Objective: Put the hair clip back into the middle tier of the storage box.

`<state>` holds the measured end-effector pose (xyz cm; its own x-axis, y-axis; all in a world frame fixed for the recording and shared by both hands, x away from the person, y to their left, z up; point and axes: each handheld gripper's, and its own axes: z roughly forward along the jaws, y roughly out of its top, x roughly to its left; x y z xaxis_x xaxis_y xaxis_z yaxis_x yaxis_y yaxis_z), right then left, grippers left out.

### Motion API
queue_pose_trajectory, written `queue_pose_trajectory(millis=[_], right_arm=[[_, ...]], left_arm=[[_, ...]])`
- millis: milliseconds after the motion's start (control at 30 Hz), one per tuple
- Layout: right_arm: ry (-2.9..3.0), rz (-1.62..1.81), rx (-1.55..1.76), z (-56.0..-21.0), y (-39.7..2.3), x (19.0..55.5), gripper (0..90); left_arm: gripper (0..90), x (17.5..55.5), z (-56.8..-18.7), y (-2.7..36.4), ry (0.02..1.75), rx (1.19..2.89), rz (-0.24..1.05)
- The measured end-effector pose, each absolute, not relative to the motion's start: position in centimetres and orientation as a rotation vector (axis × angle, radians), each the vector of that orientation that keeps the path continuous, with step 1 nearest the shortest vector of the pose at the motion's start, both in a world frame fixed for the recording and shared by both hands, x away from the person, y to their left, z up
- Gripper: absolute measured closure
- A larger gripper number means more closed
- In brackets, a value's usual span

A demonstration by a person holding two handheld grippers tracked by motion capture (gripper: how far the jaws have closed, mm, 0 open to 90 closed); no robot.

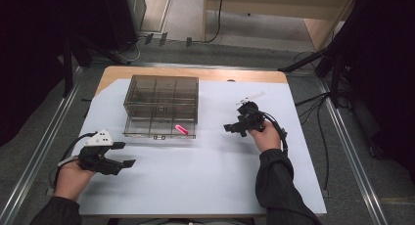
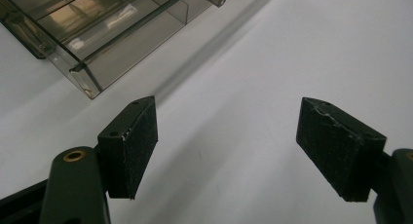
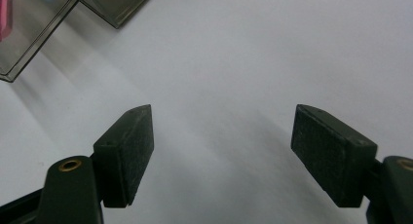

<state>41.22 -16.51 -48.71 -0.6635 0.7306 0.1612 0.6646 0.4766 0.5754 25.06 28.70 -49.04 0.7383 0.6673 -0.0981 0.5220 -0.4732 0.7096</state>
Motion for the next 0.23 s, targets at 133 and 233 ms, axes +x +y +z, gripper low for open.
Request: queue_pose_trajectory(millis=[133,233], right_arm=[[2.608,0.939,1.215,-48.75,-16.43,41.24,23.9],[2.604,0.934,1.222,-48.83,-16.42,41.3,23.1]], left_arm=[[24.0,25.05,-49.03,28.7,0.894,2.18,0.248],[24.0,25.11,-49.03,28.79,0.894,2.182,0.245]])
